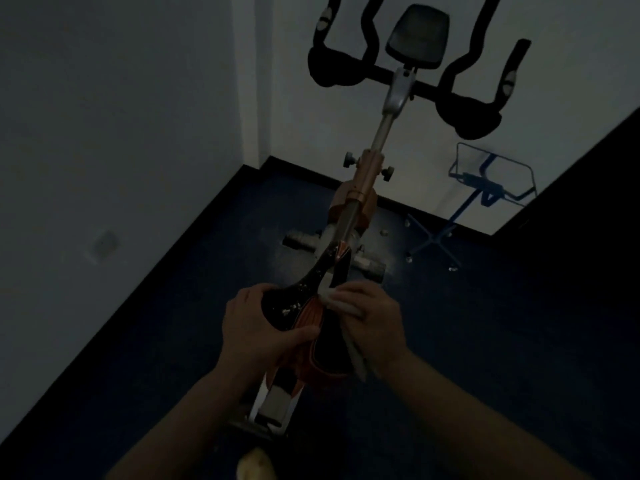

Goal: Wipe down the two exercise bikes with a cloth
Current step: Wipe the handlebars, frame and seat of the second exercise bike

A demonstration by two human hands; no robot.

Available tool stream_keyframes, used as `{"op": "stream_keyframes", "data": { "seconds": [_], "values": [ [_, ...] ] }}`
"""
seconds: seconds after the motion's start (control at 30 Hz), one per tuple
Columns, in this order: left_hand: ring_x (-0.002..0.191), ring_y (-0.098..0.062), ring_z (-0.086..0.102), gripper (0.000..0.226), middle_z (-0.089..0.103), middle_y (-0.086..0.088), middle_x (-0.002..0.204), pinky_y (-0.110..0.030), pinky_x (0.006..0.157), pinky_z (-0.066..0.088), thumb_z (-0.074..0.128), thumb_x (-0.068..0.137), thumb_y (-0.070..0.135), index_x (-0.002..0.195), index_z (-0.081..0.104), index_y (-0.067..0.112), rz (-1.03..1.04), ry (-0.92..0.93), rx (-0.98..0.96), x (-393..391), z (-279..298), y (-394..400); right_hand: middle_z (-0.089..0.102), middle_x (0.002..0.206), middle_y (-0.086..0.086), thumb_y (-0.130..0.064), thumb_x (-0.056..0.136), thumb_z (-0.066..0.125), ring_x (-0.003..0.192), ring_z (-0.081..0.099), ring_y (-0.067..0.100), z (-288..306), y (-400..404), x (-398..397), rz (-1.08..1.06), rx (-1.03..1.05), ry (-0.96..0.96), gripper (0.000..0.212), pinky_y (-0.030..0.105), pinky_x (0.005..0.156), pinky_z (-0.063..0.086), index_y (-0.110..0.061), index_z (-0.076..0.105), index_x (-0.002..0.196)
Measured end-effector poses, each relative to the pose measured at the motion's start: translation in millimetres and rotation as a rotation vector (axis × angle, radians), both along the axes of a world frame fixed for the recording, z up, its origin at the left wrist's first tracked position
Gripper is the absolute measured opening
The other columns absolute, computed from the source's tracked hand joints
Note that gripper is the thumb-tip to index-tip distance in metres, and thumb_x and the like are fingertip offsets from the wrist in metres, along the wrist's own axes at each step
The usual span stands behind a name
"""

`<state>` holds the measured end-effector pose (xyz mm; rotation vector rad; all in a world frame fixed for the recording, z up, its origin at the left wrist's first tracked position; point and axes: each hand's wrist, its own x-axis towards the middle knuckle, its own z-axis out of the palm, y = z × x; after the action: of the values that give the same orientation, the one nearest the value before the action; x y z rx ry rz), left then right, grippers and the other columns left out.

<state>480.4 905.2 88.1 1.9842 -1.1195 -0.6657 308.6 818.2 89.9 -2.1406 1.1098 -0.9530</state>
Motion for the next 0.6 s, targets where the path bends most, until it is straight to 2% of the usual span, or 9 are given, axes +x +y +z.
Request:
{"op": "stream_keyframes", "data": {
  "seconds": [0.1, 0.17, 0.23, 0.3, 0.37, 0.43, 0.5, 0.6],
  "values": [
    [0.107, -0.011, 0.042, 0.090, 0.046, 0.013, 0.106, -0.034, 0.092, 0.042, 0.069, 0.032, 0.075, 0.109, 0.049, 0.034, -0.022, 0.034, -0.028, 3, -3, 0, 0.068, 0.092, -0.002, -0.016, 0.080, 0.074, 0.085, 0.062, 0.006, -8, -12, 19, -0.227, 0.022, -0.013, 0.008, 0.007, 0.080, 0.046, -0.014, 0.077, 0.088],
    [0.107, -0.008, 0.039, 0.089, 0.043, 0.019, 0.104, -0.032, 0.091, 0.041, 0.070, 0.031, 0.073, 0.109, 0.047, 0.037, -0.016, 0.056, -0.035, 4, -5, 0, 0.065, 0.080, -0.009, -0.019, 0.083, 0.073, 0.079, 0.062, 0.007, -7, -1, 24, -0.489, 0.141, -0.109, 0.003, 0.001, 0.073, 0.041, -0.017, 0.075, 0.082],
    [0.107, -0.006, 0.038, 0.089, 0.038, 0.027, 0.102, -0.030, 0.091, 0.040, 0.073, 0.032, 0.071, 0.110, 0.047, 0.037, -0.010, 0.074, -0.053, 4, -5, 0, 0.066, 0.078, -0.013, -0.025, 0.083, 0.072, 0.078, 0.065, 0.006, -7, 16, 19, -0.614, 0.279, -0.171, 0.005, 0.010, 0.072, 0.048, -0.022, 0.074, 0.080],
    [0.107, -0.008, 0.039, 0.089, 0.041, 0.022, 0.104, -0.030, 0.091, 0.040, 0.080, 0.034, 0.065, 0.112, 0.049, 0.035, -0.020, 0.078, -0.055, 4, -4, 0, 0.070, 0.086, -0.008, -0.022, 0.081, 0.074, 0.082, 0.066, 0.002, -4, 35, 9, -0.501, 0.186, -0.203, 0.004, 0.017, 0.076, 0.052, -0.021, 0.076, 0.084],
    [0.107, -0.010, 0.041, 0.086, 0.045, 0.014, 0.107, -0.030, 0.090, 0.039, 0.086, 0.038, 0.055, 0.112, 0.049, 0.033, -0.020, 0.080, -0.053, 2, -2, 1, 0.070, 0.094, -0.005, -0.023, 0.079, 0.073, 0.090, 0.065, 0.002, -3, 45, 4, -0.270, 0.041, -0.161, 0.012, 0.015, 0.080, 0.051, -0.018, 0.077, 0.090],
    [0.107, -0.010, 0.041, 0.083, 0.045, 0.011, 0.108, -0.031, 0.090, 0.040, 0.088, 0.040, 0.050, 0.111, 0.048, 0.033, -0.019, 0.088, -0.059, 1, 0, 1, 0.069, 0.097, -0.005, -0.019, 0.079, 0.072, 0.093, 0.064, 0.003, -4, 29, 4, -0.112, -0.001, -0.115, 0.014, 0.019, 0.081, 0.053, -0.016, 0.077, 0.091],
    [0.108, -0.012, 0.042, 0.086, 0.046, 0.010, 0.109, -0.034, 0.092, 0.043, 0.088, 0.039, 0.050, 0.113, 0.049, 0.031, -0.022, 0.079, -0.040, 2, -1, 0, 0.071, 0.096, -0.004, -0.010, 0.077, 0.075, 0.091, 0.065, 0.005, -5, 1, 11, -0.114, 0.028, -0.104, 0.013, 0.025, 0.080, 0.055, -0.015, 0.078, 0.089],
    [0.110, -0.015, 0.046, 0.094, 0.049, 0.008, 0.111, -0.038, 0.092, 0.045, 0.081, 0.033, 0.066, 0.114, 0.051, 0.029, -0.018, 0.046, -0.001, 3, -1, -2, 0.072, 0.091, -0.005, -0.015, 0.078, 0.076, 0.086, 0.066, 0.004, -10, -24, 27, -0.336, 0.163, -0.180, 0.008, 0.028, 0.080, 0.056, -0.019, 0.077, 0.085]
  ]
}}
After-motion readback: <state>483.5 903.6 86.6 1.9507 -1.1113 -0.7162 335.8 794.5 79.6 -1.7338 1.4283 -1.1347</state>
